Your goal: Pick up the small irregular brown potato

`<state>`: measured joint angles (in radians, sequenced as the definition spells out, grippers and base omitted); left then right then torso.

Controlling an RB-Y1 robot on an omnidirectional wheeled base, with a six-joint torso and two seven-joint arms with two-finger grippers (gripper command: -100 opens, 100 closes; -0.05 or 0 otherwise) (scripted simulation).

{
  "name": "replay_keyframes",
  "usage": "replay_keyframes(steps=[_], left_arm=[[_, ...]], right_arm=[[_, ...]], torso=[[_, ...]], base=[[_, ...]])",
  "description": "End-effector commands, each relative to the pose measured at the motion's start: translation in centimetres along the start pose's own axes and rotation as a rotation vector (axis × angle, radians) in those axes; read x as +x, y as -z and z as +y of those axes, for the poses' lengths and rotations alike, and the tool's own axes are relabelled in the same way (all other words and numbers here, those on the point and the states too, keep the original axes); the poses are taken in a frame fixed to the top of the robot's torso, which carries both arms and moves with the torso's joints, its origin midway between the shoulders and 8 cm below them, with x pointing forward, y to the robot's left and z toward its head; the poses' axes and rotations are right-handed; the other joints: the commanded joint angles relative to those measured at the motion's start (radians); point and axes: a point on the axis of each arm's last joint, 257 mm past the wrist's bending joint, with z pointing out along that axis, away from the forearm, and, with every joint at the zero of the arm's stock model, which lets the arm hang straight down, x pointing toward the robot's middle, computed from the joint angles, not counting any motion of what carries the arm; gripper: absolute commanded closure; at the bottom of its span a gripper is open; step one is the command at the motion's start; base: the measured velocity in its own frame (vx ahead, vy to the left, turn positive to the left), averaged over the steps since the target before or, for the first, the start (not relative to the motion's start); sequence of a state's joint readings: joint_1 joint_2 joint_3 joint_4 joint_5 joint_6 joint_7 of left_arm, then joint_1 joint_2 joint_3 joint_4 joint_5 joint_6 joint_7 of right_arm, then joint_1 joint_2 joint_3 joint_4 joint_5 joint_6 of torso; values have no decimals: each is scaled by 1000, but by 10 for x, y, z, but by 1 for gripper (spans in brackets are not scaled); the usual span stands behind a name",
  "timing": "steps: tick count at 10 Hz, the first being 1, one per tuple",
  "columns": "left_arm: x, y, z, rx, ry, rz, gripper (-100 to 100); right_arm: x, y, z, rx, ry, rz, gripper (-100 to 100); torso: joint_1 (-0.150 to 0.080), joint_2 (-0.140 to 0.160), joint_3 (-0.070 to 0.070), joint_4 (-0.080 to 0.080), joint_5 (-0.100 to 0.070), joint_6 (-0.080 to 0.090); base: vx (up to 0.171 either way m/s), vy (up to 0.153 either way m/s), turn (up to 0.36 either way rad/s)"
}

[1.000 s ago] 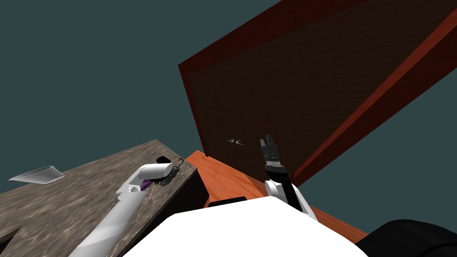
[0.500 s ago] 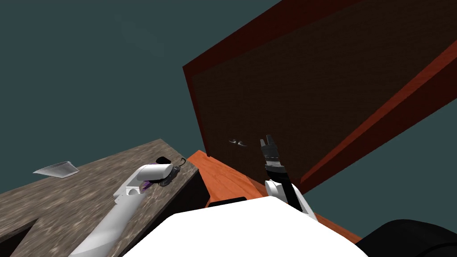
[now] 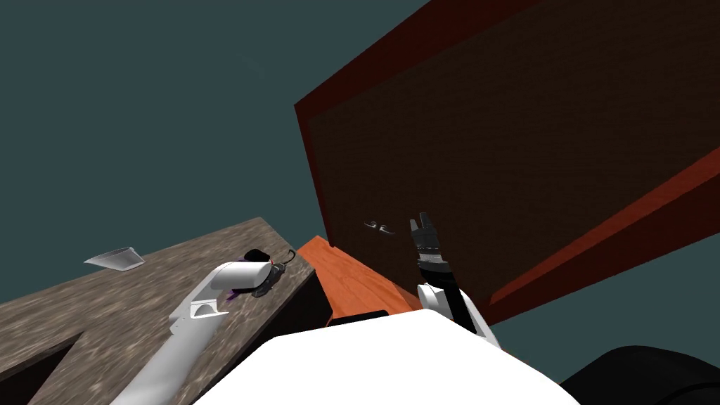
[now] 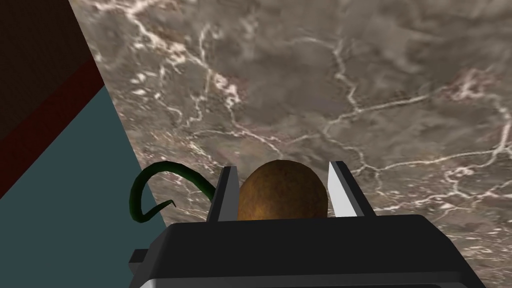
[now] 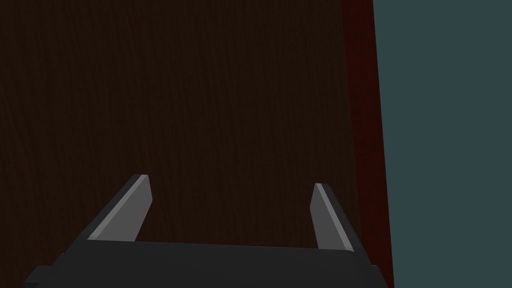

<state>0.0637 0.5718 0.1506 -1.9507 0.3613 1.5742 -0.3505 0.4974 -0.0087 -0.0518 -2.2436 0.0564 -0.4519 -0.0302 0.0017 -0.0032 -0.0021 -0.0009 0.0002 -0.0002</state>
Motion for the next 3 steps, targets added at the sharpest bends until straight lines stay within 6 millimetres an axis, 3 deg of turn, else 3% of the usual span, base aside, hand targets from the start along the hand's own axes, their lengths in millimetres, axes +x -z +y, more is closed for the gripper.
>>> replay_keyframes(steps=[1,2,3], left_arm=[[8,8,2,4,-15,5,100],[5,4,1,2,-9,3,100],[5,5,1,2,-10,4,0]], right_arm=[[0,0,0,0,0,0,0],[0,0,0,0,0,0,0],[0,0,0,0,0,0,0]], torso=[[0,0,0,0,0,0],[0,-1,0,0,0,0],[0,1,0,0,0,1]], base=[[75,-7,84],[36,-6,18],[6,-1,-4]])
